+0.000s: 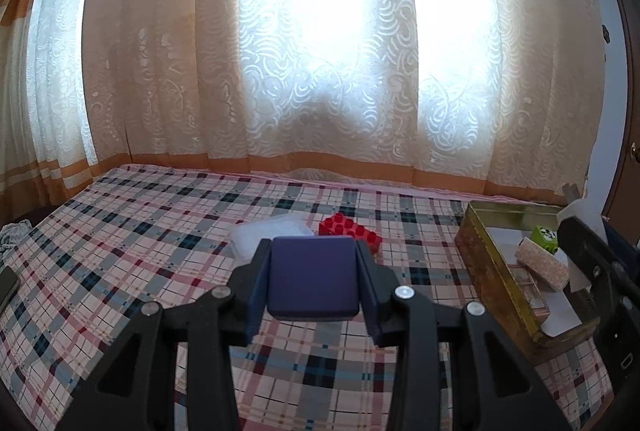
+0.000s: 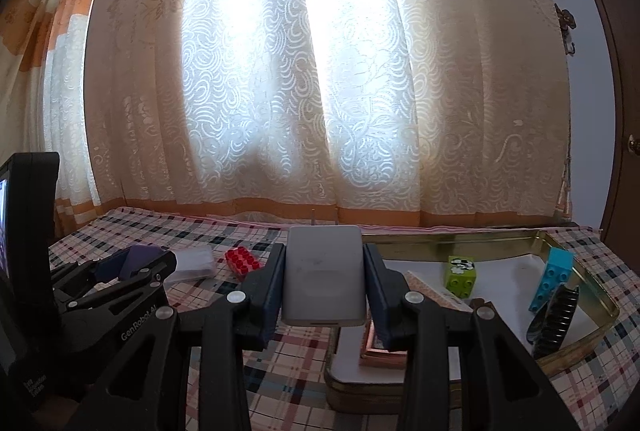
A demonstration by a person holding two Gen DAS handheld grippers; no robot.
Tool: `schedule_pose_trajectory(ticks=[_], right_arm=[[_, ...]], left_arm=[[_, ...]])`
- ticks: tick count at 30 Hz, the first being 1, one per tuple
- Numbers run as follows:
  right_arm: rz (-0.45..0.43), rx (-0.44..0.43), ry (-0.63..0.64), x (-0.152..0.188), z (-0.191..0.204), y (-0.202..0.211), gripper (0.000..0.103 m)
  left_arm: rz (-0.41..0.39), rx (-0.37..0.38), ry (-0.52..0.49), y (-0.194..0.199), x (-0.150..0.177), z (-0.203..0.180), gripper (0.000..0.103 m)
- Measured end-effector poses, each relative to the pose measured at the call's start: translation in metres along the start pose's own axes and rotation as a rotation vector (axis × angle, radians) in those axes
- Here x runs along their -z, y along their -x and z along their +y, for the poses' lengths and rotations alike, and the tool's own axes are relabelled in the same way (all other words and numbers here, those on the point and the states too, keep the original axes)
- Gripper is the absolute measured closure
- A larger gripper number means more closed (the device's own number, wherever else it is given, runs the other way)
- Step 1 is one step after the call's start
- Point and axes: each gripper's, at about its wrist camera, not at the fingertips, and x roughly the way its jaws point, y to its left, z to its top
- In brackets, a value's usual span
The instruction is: Organize rigid objects
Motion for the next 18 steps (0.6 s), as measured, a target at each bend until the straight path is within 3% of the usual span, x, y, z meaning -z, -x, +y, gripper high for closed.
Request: schedule_pose_trajectory(ticks=[18], right_arm=[[-0.013, 0.056, -0.011, 0.0, -0.038, 0.011, 0.062]], left_arm=[[-0.01, 0.026, 0.003, 0.007, 0.001, -0.032, 0.064]])
